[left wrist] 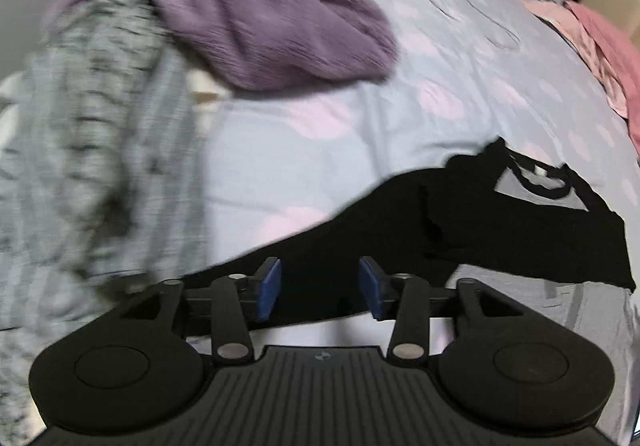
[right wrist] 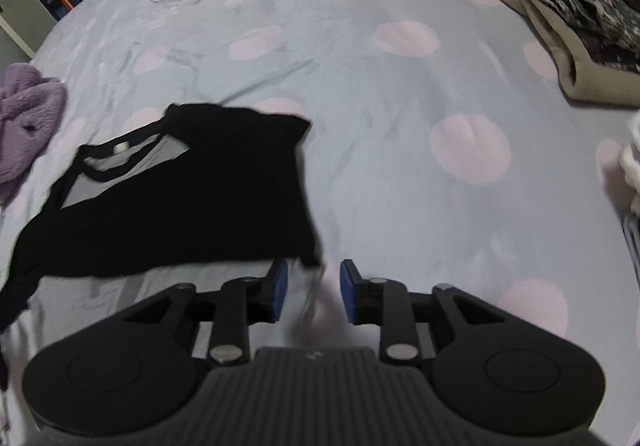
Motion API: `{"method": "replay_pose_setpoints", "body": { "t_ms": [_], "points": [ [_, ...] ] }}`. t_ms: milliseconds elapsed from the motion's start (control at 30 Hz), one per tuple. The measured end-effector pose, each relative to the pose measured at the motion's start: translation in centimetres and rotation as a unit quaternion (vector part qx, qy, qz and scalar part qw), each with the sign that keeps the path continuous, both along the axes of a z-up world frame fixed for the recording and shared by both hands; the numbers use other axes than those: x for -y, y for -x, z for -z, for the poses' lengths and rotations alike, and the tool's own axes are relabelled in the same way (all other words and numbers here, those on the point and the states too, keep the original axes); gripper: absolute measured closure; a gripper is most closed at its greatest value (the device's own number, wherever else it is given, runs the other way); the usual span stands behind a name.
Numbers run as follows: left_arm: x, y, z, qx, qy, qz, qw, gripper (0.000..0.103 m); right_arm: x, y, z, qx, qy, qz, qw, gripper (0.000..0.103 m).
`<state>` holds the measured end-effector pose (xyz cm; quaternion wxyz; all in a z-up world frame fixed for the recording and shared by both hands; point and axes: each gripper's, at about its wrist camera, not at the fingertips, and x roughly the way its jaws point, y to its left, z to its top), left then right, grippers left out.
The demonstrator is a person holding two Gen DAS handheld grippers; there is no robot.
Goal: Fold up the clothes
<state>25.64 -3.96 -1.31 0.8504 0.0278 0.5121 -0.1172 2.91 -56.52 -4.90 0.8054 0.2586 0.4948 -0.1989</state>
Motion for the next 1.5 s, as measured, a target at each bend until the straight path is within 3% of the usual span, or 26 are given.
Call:
{"method": "replay_pose_setpoints", "body": {
  "t_ms": [200,300,567,600,667,700,733,833,1000,1133,1267,1433,1500],
  "points": [
    [-6.0,1.9,-1.4,0.012,-0.040,-0.050,0.9979,0.052,-2.0,2.7,-0.5,-0.014,-0.018,-0.019,1.000,0.057],
    [-8.2,3.0,-0.1,-0.008,-0.033,-0.079,0.9963,0.052,-2.8,3.5,-0.1,-0.028,-0.020,-0.024,0.999,0.056],
    [-7.2,5.9,4.9,-0.046,-0.080,-0.042,0.9948,0.051,-5.6,2.7,-0.7,-0.024,-0.002,-0.084,0.996,0.056],
    [-7.2,6.0,5.7,-0.056,-0.091,-0.041,0.9935,0.052,-5.9,2.6,-0.8,-0.023,0.000,-0.090,0.996,0.056],
    [-7.3,6.1,6.5,-0.066,-0.094,-0.041,0.9925,0.076,-6.6,2.4,-1.1,-0.020,0.008,-0.102,0.995,0.056],
    [-7.4,6.1,6.2,-0.062,-0.088,-0.043,0.9933,0.092,-6.9,2.3,-1.2,-0.018,0.013,-0.109,0.994,0.056],
    [-7.5,6.1,5.8,-0.055,-0.080,-0.045,0.9942,0.095,-7.1,2.3,-1.3,-0.017,0.020,-0.115,0.993,0.056],
    [-7.3,6.2,3.1,-0.028,-0.053,-0.031,0.9978,0.097,-7.4,2.4,-1.4,-0.018,0.037,-0.121,0.992,0.055],
    [-5.9,7.2,-5.0,0.029,0.050,0.007,0.9983,0.097,-7.1,2.1,-1.0,-0.022,0.025,-0.115,0.993,0.055],
    [-2.8,7.1,-11.0,0.074,0.140,0.042,0.9865,0.097,-6.9,1.4,-1.3,-0.016,0.018,-0.109,0.994,0.055],
    [2.6,6.6,-15.3,0.100,0.196,0.090,0.9713,0.097,-6.9,1.1,-2.4,0.003,0.015,-0.108,0.994,0.055],
    [11.2,6.0,-17.8,0.121,0.239,0.151,0.9517,0.098,-6.0,1.2,-2.6,0.004,0.015,-0.099,0.995,0.055],
    [14.8,5.6,-17.6,0.111,0.250,0.175,0.9458,0.098,-5.6,1.2,-2.5,0.001,0.016,-0.096,0.995,0.055]
  ]
}}
